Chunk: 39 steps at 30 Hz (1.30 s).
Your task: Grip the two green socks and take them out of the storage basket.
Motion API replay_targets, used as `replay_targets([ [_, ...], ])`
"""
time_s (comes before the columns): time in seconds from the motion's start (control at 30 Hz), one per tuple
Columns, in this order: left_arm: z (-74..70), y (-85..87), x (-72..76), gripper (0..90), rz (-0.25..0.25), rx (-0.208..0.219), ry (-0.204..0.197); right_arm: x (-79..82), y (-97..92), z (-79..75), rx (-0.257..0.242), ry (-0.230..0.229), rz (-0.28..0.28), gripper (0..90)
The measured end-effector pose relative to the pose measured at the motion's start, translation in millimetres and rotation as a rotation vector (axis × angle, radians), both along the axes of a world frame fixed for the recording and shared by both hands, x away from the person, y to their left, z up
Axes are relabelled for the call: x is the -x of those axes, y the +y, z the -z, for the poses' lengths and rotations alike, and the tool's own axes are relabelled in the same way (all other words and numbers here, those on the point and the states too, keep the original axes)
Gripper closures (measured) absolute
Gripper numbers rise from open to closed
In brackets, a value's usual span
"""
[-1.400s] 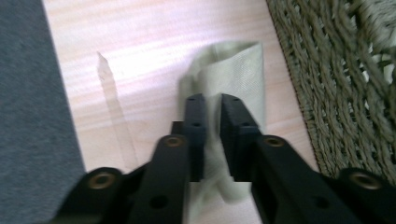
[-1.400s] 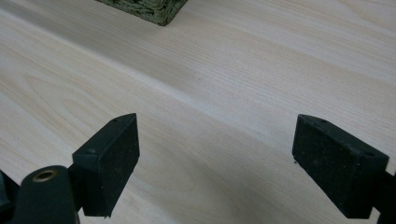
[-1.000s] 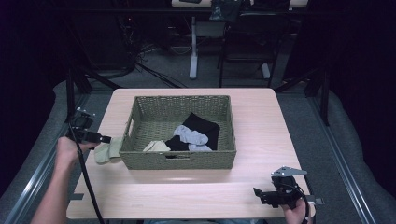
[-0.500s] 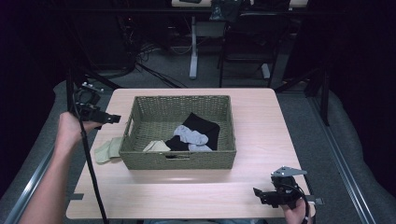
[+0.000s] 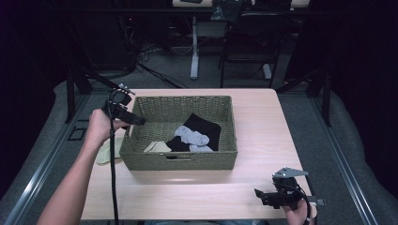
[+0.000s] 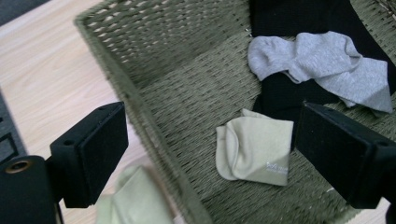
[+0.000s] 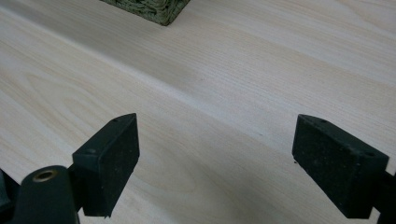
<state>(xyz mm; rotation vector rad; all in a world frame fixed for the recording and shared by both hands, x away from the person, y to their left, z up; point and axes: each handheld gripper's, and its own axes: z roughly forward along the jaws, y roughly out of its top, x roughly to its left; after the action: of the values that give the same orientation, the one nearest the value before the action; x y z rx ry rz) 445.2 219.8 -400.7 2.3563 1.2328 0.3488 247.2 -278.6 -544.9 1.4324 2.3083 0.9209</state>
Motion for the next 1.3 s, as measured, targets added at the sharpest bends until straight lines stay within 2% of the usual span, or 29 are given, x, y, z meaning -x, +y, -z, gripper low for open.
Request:
replay_targets([
  [0.17,14.0,-9.0,-4.5,8.0,0.017,-0.011,0.030,0.0,0.2,0.2,0.003,-0.005,-0.004,14.4],
  [0.2,20.9,-12.5,-6.9,8.0,0.028,-0.018,0.046,0.0,0.1,0.3,0.002,-0.005,-0.004,14.4],
  [0.23,20.9,-12.5,-6.9,7.6,0.028,-0.018,0.046,0.0,0.1,0.3,0.002,-0.005,-0.004,14.4],
  [0.27,28.7,-16.3,-9.9,7.5,0.035,-0.019,0.063,0.0,0.1,0.3,0.002,-0.005,-0.004,14.4],
  [0.37,39.3,-22.4,-13.9,6.3,0.049,-0.028,0.089,0.0,0.2,0.2,0.007,-0.003,-0.004,14.4],
  [0.43,41.8,-24.1,-14.7,4.5,0.051,-0.032,0.092,0.1,0.3,0.1,0.003,-0.003,-0.002,14.4],
  [0.57,56.6,-35.1,-19.2,0.4,0.071,-0.043,0.124,0.1,0.2,0.1,0.002,-0.003,-0.002,14.4],
  [0.7,65.8,-41.1,-22.2,0.0,0.079,-0.051,0.139,0.4,0.2,-0.1,0.004,0.002,-0.002,14.4],
  [0.8,73.9,-45.4,-25.5,0.0,0.089,-0.057,0.163,0.3,-0.2,0.2,0.000,-0.002,-0.001,14.4],
  [0.87,82.8,-50.2,-28.6,0.2,0.093,-0.074,0.196,0.2,-0.2,0.2,0.000,-0.002,-0.001,14.4],
  [1.1,96.9,-57.0,-33.1,8.6,0.117,-0.089,0.244,0.4,-0.1,0.1,0.000,-0.004,-0.002,14.4],
  [1.13,101.3,-58.1,-35.3,10.9,0.125,-0.099,0.264,0.3,-0.2,0.0,-0.001,-0.002,-0.001,14.3],
  [1.23,104.4,-59.0,-37.0,15.6,0.130,-0.103,0.285,0.3,0.0,0.0,0.001,-0.003,-0.001,14.4],
  [1.27,109.1,-60.1,-39.4,16.6,0.136,-0.115,0.315,0.3,0.0,0.1,0.001,-0.003,-0.001,14.4],
  [1.3,111.1,-60.7,-40.0,19.0,0.139,-0.119,0.329,0.3,-0.3,0.0,-0.002,-0.003,-0.003,14.4],
])
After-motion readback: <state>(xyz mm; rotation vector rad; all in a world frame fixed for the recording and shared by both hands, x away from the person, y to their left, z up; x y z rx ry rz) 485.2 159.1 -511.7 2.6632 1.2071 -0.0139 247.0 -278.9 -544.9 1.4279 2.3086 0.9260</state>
